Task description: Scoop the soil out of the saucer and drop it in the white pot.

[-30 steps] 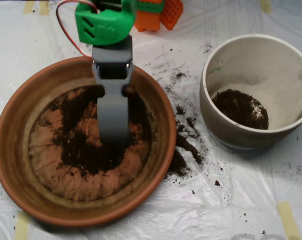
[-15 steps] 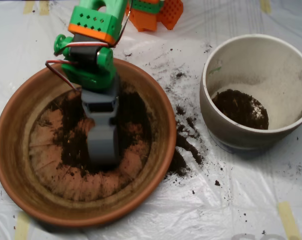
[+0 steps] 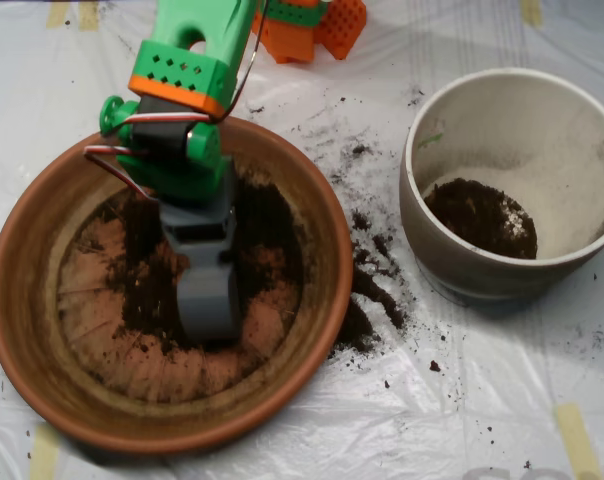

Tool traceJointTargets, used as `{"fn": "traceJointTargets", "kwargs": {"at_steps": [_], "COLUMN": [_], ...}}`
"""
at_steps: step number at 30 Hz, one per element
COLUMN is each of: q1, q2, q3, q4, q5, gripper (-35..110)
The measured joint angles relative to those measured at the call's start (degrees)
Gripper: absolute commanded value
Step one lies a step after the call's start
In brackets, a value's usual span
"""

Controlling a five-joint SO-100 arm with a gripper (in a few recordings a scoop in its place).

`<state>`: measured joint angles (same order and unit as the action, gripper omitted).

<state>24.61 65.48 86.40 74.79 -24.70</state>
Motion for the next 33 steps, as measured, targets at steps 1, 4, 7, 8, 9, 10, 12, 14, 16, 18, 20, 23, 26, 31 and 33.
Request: {"fn": "traceJointTargets", "kwargs": {"at_steps": [1,4,7,8,9,10,12,14,16,18,20,23,26,31,33], "q1": [-0.1,-0.4,-0.9,-1.0,-1.0,-1.0,-0.7,-0.6,-0.4,0.0,0.4,1.4,2.2,2.5,2.5], "q2": [-0.2,-0.6,-0.2,0.6,1.6,2.8,5.8,9.0,12.6,15.2,17.4,20.4,22.3,24.2,25.1], "q3": [0.0,-0.9,-1.1,0.1,1.4,3.3,7.3,10.1,14.7,18.1,20.9,24.8,27.6,30.2,30.9], "q4": [-0.2,-1.1,-2.8,-3.7,-4.7,-6.1,-8.3,-11.0,-13.6,-15.8,-17.8,-20.7,-23.5,-25.5,-24.7], "q5": [0.0,0.0,-0.3,0.0,-0.4,-0.7,-1.1,-1.4,-1.1,-1.4,-0.8,-0.4,0.3,0.4,1.0], "gripper": [47,43,41,40,40,37,25,22,21,19,16,13,11,0,0]}}
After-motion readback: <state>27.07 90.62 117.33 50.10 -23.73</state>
